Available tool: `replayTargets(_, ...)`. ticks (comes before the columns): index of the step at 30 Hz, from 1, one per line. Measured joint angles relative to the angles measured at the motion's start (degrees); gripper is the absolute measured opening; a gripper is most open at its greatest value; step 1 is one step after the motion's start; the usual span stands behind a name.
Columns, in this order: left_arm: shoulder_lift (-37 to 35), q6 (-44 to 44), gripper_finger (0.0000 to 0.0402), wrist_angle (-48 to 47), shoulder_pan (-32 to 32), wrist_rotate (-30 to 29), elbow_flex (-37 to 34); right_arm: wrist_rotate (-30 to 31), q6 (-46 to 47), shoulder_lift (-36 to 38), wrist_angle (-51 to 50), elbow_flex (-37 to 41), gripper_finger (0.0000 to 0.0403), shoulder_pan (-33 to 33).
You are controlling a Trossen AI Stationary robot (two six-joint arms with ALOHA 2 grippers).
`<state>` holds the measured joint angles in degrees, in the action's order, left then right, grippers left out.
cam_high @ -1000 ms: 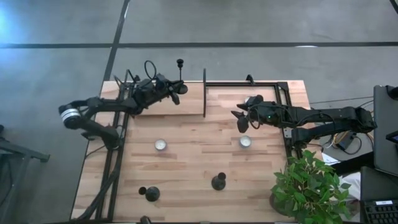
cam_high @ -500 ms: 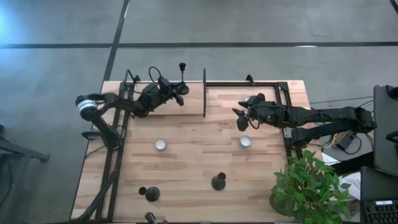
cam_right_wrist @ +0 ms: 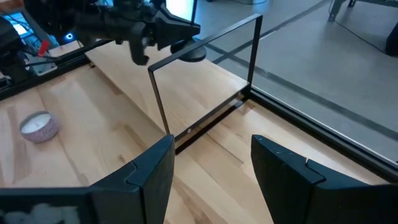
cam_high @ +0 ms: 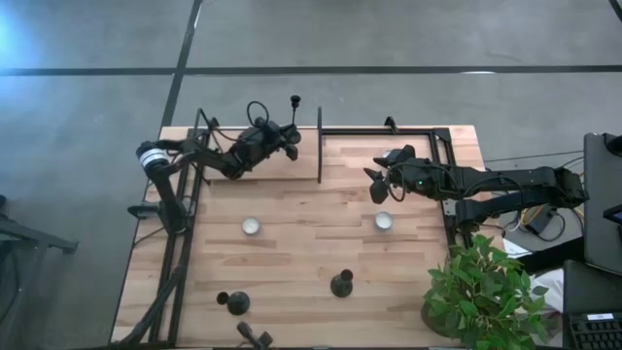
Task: Pick & Place candle stick holders
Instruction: Put the top black candle holder on the shelf
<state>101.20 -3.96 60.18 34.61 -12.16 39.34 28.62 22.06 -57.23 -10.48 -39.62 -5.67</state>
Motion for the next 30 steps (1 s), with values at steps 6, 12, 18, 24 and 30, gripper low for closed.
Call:
replayTargets(6, 3.03, -3.33, 0.002, 3.61, 0.0, -4.05, 0.27, 0.02, -0.24, 0.01, 0.01, 0.36, 0.0203, 0.02)
replayTargets(12, 4.09, -3.63, 0.002, 3.45, 0.0, -5.95, 0.47, 0.02, -0.24, 0.02, 0.08, 1.03, 0.0203, 0.0)
replayTargets(18, 5.5, -3.71, 0.002, 3.45, 0.02, -6.23, 1.69, 0.02, -0.22, 0.02, 0.05, 1.29, 0.0203, 0.0)
replayTargets(24, 6.06, -3.73, 0.002, 1.68, 0.02, -6.18, 2.97, 0.0, -0.13, 0.01, 0.02, 1.29, 0.0203, 0.02)
replayTargets(30, 6.06, -5.46, 0.002, -2.5, 0.04, -6.18, 3.24, 0.0, -0.17, 0.02, 0.04, 1.29, 0.0203, 0.02)
